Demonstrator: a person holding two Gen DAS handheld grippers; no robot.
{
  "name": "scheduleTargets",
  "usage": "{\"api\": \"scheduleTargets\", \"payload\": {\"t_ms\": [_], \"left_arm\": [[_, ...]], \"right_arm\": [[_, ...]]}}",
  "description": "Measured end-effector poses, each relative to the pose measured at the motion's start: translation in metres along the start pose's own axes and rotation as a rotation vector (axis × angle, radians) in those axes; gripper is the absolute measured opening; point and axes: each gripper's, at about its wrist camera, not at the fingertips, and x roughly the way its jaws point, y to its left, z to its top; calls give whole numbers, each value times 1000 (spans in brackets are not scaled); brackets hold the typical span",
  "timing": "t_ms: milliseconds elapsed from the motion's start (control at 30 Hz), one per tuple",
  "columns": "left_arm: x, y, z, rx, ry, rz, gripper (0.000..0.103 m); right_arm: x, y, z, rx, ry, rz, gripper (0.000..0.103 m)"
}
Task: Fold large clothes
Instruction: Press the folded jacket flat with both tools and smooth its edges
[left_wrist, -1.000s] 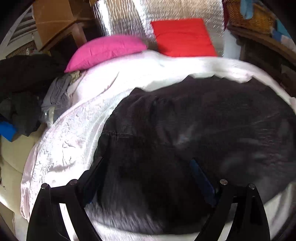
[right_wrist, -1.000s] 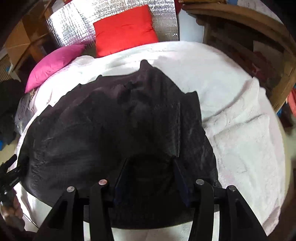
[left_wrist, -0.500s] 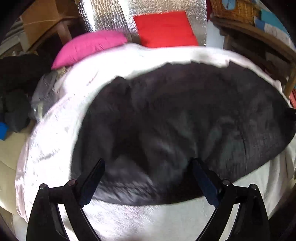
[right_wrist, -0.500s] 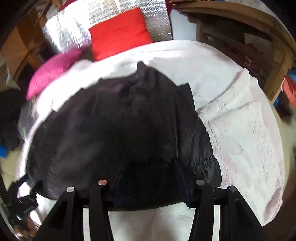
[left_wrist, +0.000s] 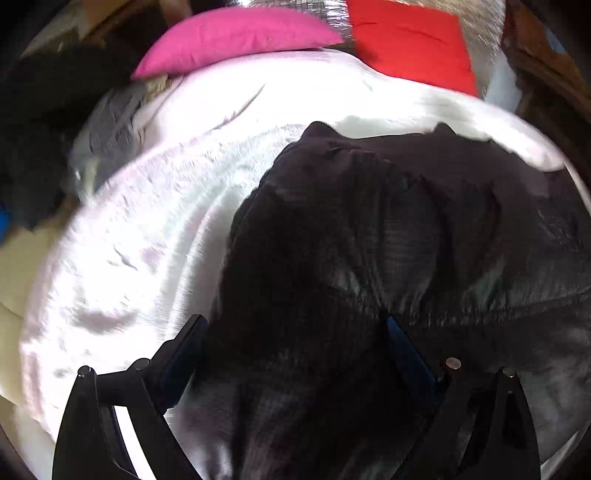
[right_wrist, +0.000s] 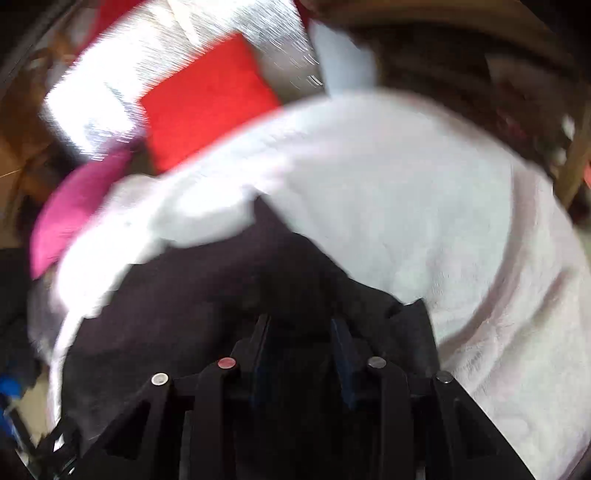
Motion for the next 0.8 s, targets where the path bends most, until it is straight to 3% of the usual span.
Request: {"api": "scheduleTargets", "payload": {"t_ms": [67,200,400,533,667,767,800], "left_arm": [[0,2,1,-10,1,1,99],[-22,-4,-2,16,-65,41,98],[-78,-23,-33,39,-190,-75,98],[-109,-36,-50,83,-279,-77,98],[-121,-46,-56,109,-315,-75,98],[-122,-46,-56,112,-327,-66,98],[-122,-46,-57,112,-330,-62,98]], "right_arm": [[3,-4,0,16,-12,16,34],[-35,6,-11,-43,-73,22,36],[-103,16,-65,-192,-132,40,37],[-122,15,-97,-224,-111,73,38],[-113,13,-113,-230,-47,79,38],[-93,11,-112,-218,28,94,59],[-92,9,-116,-208,31,105,61]]}}
